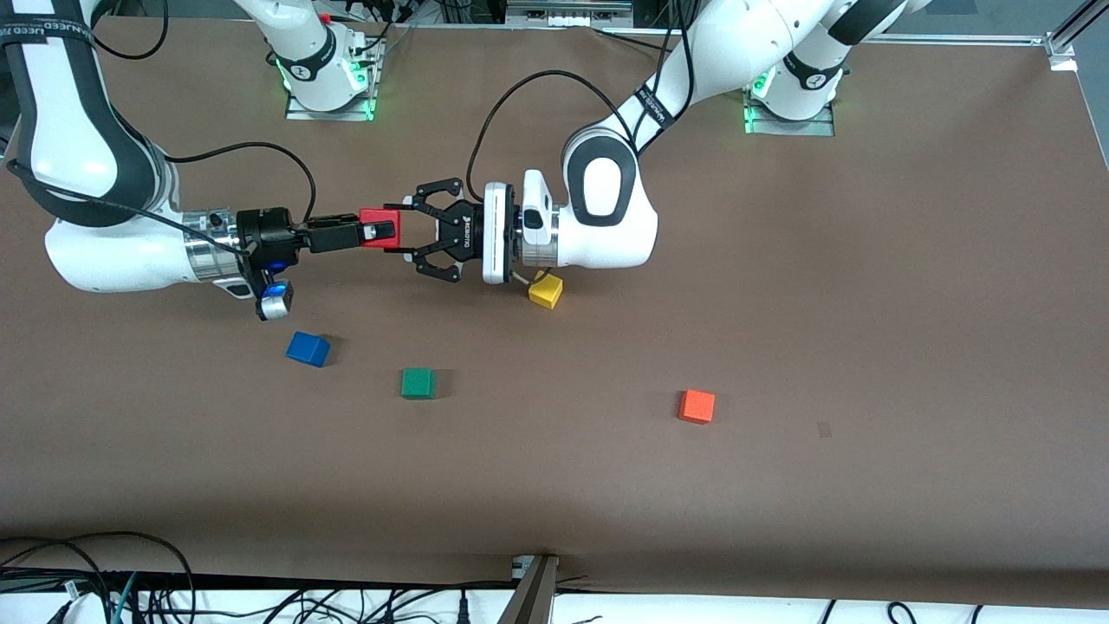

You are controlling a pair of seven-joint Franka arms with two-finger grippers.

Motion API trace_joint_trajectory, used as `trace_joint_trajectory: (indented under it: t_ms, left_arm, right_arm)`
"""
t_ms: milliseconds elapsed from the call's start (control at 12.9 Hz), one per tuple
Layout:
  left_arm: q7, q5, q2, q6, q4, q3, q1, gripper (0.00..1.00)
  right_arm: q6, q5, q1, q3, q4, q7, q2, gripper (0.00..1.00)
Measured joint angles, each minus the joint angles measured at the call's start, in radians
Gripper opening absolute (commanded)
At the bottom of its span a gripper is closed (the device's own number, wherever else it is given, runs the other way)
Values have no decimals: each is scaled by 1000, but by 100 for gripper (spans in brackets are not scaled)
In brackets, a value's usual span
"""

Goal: Pass red block to right arm, stack on blue
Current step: 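Close the right gripper on the red cube beside the left gripper, then open the left gripper and pull it back from the red cube, then lower the red cube onto the blue cube with the right gripper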

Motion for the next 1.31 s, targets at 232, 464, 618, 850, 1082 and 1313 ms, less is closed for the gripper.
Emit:
trace_joint_trajectory:
  t_ms: [232, 464, 618, 850, 1082, 1313]
  left_arm:
    - [-14, 0, 0, 0, 4, 0, 0, 100]
    - [-27, 0, 0, 0, 9, 6, 6, 100]
    - [-35, 0, 0, -45, 10, 12, 48, 100]
    - [-49, 76, 1, -200, 4, 20, 180, 100]
    - [-92, 272, 0, -360, 1, 22, 329, 100]
    - [-261, 609, -47, -414, 22, 17, 440, 100]
  right_arm:
    - [0, 0, 0, 0, 0, 0, 1, 8]
    - [0, 0, -1, 0, 2, 0, 1, 7]
    - [2, -42, -3, -2, 9, -1, 1, 5]
    - [7, -228, -4, -3, 53, -1, 2, 5]
    - [64, -475, -3, -3, 64, -6, 5, 5]
    - [142, -727, 9, 0, 64, -42, 8, 5]
